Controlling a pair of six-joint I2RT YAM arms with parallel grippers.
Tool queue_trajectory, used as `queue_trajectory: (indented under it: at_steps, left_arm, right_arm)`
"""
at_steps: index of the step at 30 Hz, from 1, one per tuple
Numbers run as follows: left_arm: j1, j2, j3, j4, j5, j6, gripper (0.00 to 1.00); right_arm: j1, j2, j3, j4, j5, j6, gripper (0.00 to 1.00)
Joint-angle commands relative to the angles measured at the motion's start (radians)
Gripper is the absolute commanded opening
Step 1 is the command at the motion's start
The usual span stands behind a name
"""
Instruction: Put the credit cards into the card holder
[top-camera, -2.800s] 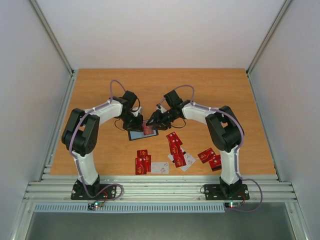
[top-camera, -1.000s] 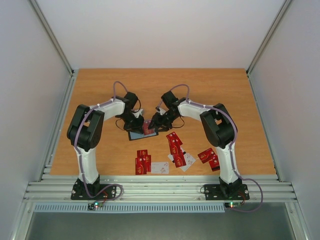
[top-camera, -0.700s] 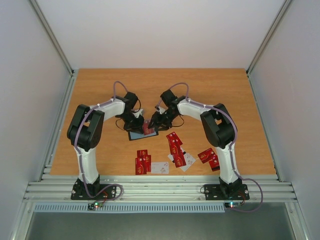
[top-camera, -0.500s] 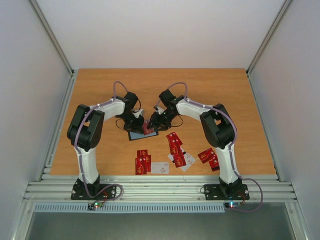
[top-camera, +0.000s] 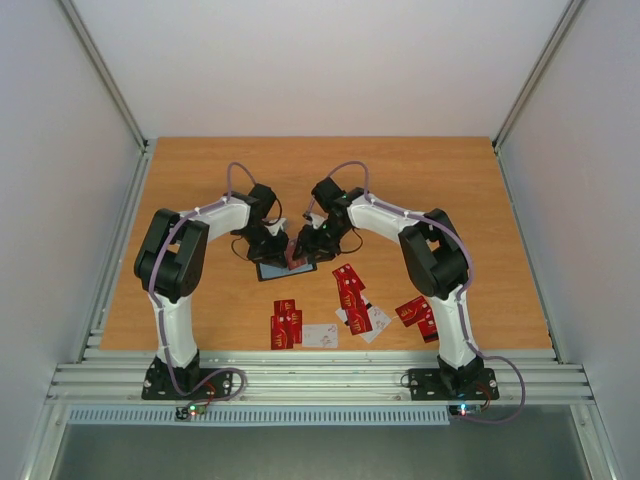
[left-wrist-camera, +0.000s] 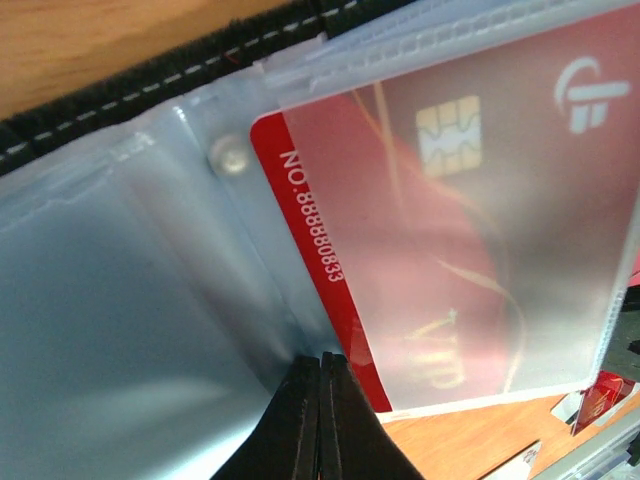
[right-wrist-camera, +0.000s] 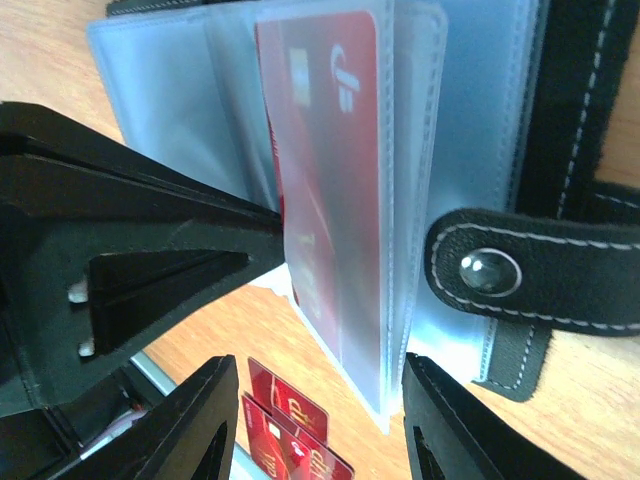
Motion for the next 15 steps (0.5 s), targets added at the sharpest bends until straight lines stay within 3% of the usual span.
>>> queue_trajectory:
  at_steps: [1, 15]
  left_arm:
    - [-0.017, 0.026, 0.006, 0.030, -0.038, 0.009, 0.02]
    - [-0.017, -0.014, 0.025, 0.014, -0.027, -0.012, 0.02]
  right_arm:
    - [0.015, -0.023, 0.035, -0.051, 0.036, -0.022, 0.46]
    - [0.044, -0.023, 0.100, -0.086, 0.034, -0.021, 0.46]
